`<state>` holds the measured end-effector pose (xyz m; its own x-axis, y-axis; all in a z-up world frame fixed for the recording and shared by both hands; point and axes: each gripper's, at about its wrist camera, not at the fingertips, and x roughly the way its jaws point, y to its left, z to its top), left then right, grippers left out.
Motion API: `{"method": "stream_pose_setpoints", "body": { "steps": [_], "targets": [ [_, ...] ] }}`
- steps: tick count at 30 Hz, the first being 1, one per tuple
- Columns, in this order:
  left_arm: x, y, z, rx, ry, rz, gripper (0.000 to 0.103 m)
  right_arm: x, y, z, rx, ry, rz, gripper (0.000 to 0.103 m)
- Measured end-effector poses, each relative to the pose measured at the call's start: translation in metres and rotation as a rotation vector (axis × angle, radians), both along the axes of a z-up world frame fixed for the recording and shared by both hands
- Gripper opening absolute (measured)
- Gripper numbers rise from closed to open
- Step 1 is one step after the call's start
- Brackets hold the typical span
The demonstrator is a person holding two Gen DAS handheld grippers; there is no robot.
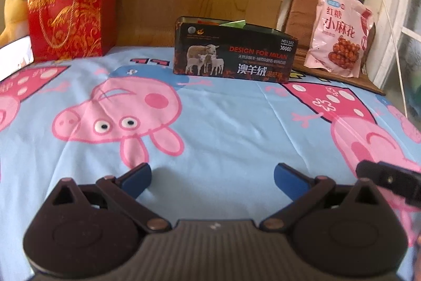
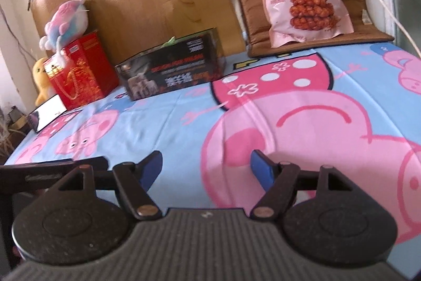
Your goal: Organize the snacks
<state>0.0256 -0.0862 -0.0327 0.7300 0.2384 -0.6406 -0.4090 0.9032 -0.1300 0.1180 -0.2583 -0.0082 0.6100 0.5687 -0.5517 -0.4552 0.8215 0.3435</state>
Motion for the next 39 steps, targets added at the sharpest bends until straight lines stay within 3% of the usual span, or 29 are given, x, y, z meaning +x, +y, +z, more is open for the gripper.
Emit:
{"method": "stream_pose_setpoints", "body": {
  "steps": [6,18,22,27,33,39],
  "targets": [
    [-0.009,0.004,0.008,-0.062,-0.014,0.053,0.103,-0.010,0.001,0.011,0.011,-0.019,0.021,0.076],
    [-0.015,-0.036,0.033,0.249,0.002,0.146,0.103,-0.024,-0.003,0.023,0.058,-0.040,0.044,0.076],
    [-0.014,-0.042,0.035,0.231,-0.005,0.126,0.103,-0.029,-0.005,0.025,0.060,-0.051,0.051,0.077],
    [-0.008,-0.051,0.033,0.272,0.017,0.133,0.103,-0.032,-0.007,0.025,0.044,-0.056,0.049,0.077],
    [-0.005,-0.045,0.032,0.186,0.055,0.112,0.103,-0.032,-0.008,0.024,0.047,-0.048,0.049,0.077],
    [-0.006,-0.043,0.030,0.176,0.067,0.114,0.103,-0.033,-0.006,0.024,0.049,-0.044,0.052,0.077]
  ]
}}
